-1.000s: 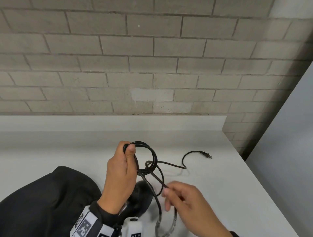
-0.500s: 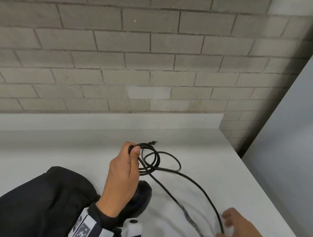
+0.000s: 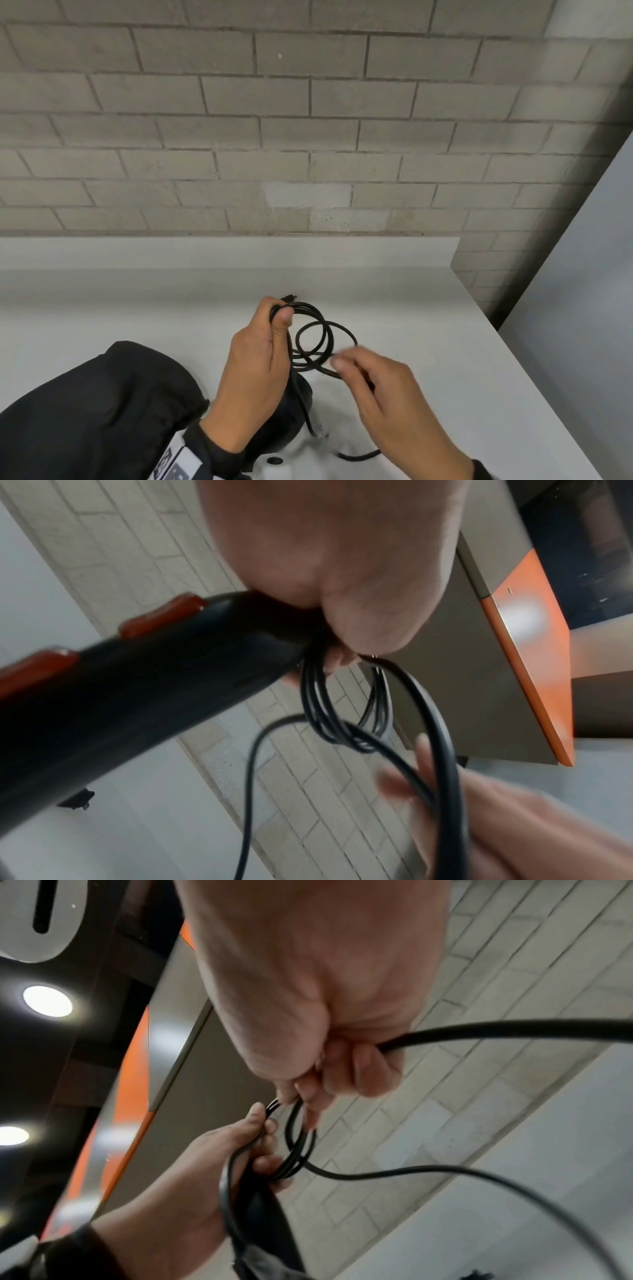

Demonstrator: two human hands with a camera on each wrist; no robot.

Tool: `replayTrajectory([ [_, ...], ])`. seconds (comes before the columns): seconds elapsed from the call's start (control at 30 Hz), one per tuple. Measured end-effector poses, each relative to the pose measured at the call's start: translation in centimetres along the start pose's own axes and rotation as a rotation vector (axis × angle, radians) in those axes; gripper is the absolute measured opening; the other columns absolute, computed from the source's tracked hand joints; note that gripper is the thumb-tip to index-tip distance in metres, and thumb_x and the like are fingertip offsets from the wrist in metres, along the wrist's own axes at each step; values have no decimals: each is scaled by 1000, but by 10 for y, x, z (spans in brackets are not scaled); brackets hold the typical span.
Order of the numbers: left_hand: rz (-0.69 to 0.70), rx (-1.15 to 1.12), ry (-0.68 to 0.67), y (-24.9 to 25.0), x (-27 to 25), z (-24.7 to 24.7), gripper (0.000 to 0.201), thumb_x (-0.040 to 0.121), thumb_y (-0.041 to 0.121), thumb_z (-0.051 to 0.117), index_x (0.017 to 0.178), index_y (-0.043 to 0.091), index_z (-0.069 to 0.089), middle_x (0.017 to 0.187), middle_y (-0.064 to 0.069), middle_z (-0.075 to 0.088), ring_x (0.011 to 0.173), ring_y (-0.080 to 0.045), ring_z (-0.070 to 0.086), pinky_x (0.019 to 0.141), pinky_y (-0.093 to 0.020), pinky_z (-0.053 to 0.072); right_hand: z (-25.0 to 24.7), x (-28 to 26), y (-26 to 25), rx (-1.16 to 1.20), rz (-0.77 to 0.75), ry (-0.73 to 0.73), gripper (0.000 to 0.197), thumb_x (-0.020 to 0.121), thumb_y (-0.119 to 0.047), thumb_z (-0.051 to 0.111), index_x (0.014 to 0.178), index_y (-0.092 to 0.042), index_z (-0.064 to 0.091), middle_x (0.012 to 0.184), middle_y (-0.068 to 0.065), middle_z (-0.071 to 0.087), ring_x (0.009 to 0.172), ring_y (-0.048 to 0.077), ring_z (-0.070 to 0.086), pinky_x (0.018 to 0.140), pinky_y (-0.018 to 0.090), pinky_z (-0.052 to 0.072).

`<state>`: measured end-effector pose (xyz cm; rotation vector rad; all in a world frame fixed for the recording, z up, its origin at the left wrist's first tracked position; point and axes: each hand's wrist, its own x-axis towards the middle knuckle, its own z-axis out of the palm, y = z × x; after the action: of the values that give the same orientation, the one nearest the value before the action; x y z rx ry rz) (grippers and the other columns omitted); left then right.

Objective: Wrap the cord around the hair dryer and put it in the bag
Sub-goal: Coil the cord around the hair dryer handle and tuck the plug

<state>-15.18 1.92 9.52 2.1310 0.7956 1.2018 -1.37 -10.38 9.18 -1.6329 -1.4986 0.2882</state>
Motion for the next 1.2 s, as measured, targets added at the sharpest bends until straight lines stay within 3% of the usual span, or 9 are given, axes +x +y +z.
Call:
replayTrajectory([
  [0.27,-122,41,138,-19,13,-25,26,99,44,32,83,31,48,55,-8,52,55,-22,55,52,-37,44,-59,-77,91,-230,292,-97,16,83,-47,55,71,-37,58,71,-33,58,73,-15,54,71,-1,38],
  [0.33,-146,35,149,-21,13,-29,28,99,44,33,82,29,48,55,-9,51,54,-22,55,52,-35,45,-57,-129,173,-226,576,120,27,94,-33,42,75,-30,61,88,-17,64,95,-2,58,89,12,38],
  [0.4,-150,11,129,-19,12,-29,27,99,42,35,80,31,49,51,-4,48,49,-19,51,50,-32,44,-46,-155,243,-242,635,278,35,101,7,28,99,9,63,101,25,57,116,44,49,98,39,29],
  [0.47,-134,3,77,-14,9,-23,26,100,42,36,78,33,48,51,1,47,46,-12,45,47,-32,41,-42,-144,216,-453,588,188,30,82,28,52,81,2,68,78,10,57,93,31,56,97,32,35],
  [0.53,-104,16,39,-9,7,-16,27,100,45,34,80,33,48,52,5,48,46,-10,44,43,-26,38,-49,-114,144,-302,494,199,2,84,-25,70,86,-24,69,86,-14,61,90,-2,54,95,1,32],
  [0.6,-76,36,29,-4,7,-10,33,102,52,30,82,32,48,56,5,51,47,-11,47,43,-21,37,-49,-80,90,-262,332,120,24,86,-60,51,99,-42,61,97,-27,61,102,-15,51,91,-5,30],
  [0.77,-63,77,26,8,4,-1,38,96,58,28,84,28,48,67,-8,53,52,-24,48,45,-31,39,-5,-10,30,64,139,-14,32,86,-64,38,107,-47,55,115,-31,57,113,-13,48,90,2,35],
  [1.03,-56,99,21,14,3,7,29,94,62,27,85,40,45,63,-7,53,45,-20,47,43,-28,36,23,13,2,364,308,-170,27,82,-41,72,104,-30,61,74,-13,72,70,-1,66,71,14,50],
  [1.2,-85,77,-1,12,5,11,29,99,56,25,85,40,44,50,-1,44,40,-11,39,41,-24,31,30,1,-1,387,328,-224,10,89,-29,63,95,-30,71,73,-5,74,73,12,69,72,19,53],
])
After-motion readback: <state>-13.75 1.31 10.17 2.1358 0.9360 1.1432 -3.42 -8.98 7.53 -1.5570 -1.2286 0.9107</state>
